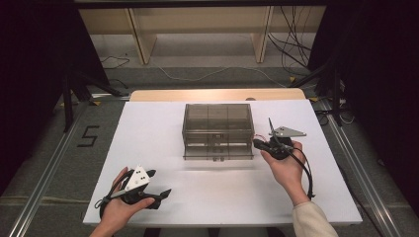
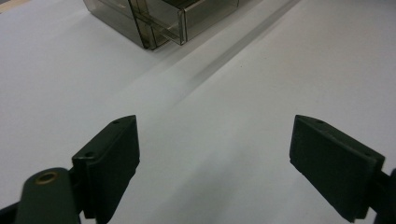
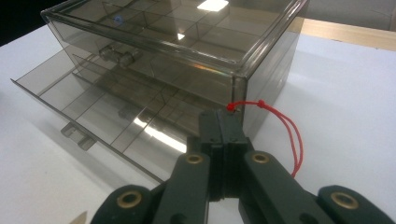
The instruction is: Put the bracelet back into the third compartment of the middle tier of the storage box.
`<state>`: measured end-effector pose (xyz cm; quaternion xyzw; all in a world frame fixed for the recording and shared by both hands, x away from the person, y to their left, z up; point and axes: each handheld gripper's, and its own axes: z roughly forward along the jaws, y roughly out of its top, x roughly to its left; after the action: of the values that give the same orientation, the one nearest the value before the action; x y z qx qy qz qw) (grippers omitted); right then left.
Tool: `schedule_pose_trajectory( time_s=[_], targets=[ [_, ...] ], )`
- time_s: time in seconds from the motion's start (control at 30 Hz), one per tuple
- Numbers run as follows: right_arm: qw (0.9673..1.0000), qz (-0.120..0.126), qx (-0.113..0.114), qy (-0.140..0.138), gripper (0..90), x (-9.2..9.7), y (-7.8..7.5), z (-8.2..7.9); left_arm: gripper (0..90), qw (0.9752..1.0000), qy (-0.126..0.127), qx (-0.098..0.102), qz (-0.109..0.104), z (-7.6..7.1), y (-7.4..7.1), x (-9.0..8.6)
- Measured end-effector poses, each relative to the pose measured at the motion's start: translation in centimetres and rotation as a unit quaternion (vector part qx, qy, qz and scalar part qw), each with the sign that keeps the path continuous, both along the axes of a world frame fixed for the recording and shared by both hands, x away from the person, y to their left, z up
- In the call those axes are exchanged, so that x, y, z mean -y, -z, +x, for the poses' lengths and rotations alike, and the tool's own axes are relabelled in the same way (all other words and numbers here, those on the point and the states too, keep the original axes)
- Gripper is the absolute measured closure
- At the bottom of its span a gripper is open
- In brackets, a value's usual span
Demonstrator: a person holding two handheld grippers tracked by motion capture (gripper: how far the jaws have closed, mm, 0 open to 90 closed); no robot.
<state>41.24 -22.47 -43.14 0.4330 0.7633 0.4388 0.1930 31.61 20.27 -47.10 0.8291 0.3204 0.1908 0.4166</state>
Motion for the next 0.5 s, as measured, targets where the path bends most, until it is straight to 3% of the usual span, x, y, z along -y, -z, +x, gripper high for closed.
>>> schedule_pose_trajectory(
  time_s=[0.5],
  targets=[
    [0.9999, -0.002, 0.003, -0.016, 90.0, -1.1, -0.5, -0.1, 15.8, 1.0000, 0.001, 0.000, 0.001, 0.0, 0.0, 0.0]
  ],
)
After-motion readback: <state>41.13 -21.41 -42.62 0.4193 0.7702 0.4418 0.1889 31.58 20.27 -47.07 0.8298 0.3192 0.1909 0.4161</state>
